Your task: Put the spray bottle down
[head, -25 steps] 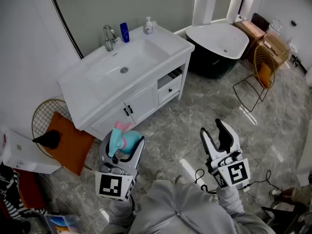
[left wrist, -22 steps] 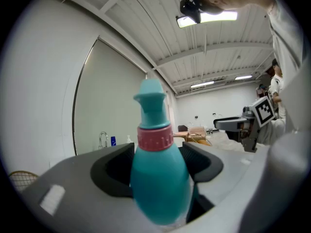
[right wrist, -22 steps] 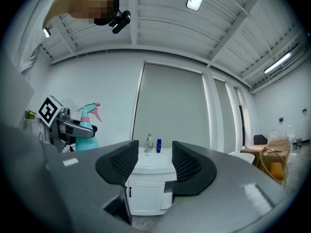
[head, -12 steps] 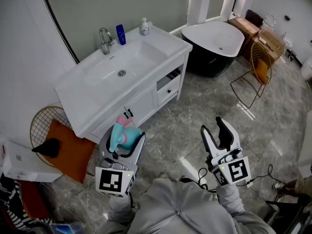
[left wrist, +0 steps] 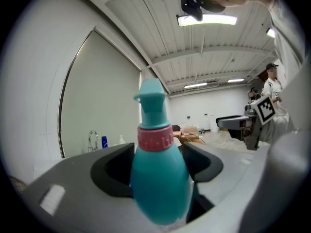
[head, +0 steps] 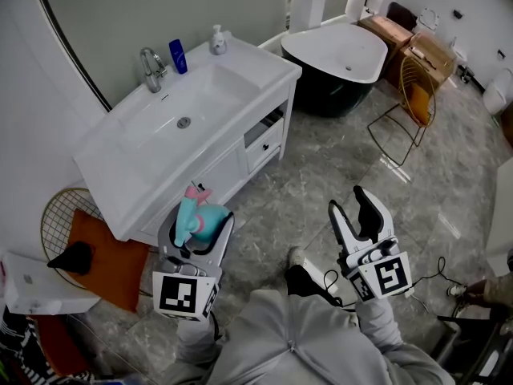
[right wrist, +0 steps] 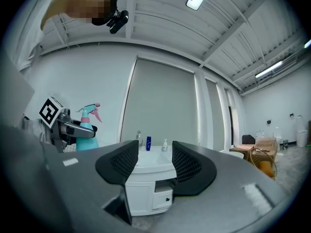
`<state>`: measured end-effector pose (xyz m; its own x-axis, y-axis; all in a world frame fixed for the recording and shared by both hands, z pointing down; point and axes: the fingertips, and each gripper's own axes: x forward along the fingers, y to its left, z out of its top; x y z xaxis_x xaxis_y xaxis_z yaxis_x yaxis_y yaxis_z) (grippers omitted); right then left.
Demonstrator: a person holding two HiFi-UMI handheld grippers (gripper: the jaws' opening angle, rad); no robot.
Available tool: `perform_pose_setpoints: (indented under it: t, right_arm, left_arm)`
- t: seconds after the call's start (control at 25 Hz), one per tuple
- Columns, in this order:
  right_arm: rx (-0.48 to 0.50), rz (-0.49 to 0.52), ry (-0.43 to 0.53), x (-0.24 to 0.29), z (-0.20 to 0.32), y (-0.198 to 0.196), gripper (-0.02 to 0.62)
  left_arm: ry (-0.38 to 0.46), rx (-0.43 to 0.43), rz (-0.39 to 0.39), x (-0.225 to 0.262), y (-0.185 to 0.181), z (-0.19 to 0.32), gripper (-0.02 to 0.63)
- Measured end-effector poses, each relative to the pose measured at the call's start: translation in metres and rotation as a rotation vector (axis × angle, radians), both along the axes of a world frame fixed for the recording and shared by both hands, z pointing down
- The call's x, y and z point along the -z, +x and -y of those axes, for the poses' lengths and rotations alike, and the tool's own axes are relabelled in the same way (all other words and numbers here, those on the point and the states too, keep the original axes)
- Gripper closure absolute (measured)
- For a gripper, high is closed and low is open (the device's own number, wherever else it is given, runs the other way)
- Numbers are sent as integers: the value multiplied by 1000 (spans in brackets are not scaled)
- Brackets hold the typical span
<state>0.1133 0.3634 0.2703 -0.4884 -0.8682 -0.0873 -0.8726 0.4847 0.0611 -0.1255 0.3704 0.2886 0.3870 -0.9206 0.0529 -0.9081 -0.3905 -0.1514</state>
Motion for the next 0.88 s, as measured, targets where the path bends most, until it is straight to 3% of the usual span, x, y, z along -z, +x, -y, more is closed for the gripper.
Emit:
perform_pose_setpoints:
  t: [0.48,0.88]
  right_arm:
    - [32,3,-12,-6,74,14,380]
    - [84,22,-18,-8,156,47,380]
  left_arm:
    - [-13,26,5,-5,16,70,244]
    - [-43,75,-7,-14,50,144,244]
